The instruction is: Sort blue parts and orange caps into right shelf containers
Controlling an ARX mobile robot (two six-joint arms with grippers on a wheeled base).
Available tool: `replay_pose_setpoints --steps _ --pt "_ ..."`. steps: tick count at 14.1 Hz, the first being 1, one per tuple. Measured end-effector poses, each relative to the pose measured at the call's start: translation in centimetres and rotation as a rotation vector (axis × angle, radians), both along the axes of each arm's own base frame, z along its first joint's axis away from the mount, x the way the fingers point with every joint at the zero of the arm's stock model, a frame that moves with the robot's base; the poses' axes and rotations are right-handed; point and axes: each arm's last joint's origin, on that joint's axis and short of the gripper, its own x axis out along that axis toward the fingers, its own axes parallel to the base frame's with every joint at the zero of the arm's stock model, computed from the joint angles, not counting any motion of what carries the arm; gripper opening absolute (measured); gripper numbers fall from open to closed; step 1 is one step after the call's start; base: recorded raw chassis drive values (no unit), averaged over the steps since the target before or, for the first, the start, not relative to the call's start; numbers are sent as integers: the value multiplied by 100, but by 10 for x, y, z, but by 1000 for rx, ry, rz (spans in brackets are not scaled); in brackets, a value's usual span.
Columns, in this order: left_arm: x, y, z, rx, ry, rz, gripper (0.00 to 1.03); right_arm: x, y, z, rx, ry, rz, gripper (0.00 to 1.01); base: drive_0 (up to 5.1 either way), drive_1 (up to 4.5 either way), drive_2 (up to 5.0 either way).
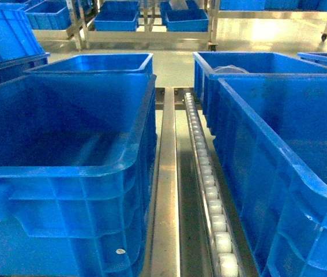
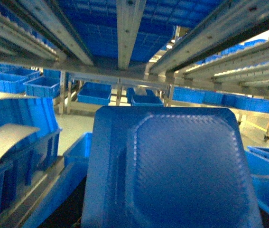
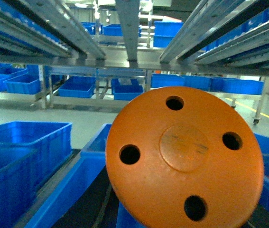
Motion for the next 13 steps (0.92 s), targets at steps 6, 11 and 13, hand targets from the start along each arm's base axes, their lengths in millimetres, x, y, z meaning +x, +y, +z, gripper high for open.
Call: replay_pose_setpoints --steps 6,11,13 --pt "165 -11 -18 -40 310 -23 78 151 -6 -20 -5 309 -26 60 0 0 0" --pt "132 -9 -23 71 298 60 75 134 -5 -16 10 249 9 80 0 0 0" --pt "102 -3 -32 95 285 70 50 105 -4 -28 20 255 15 54 0 0 0"
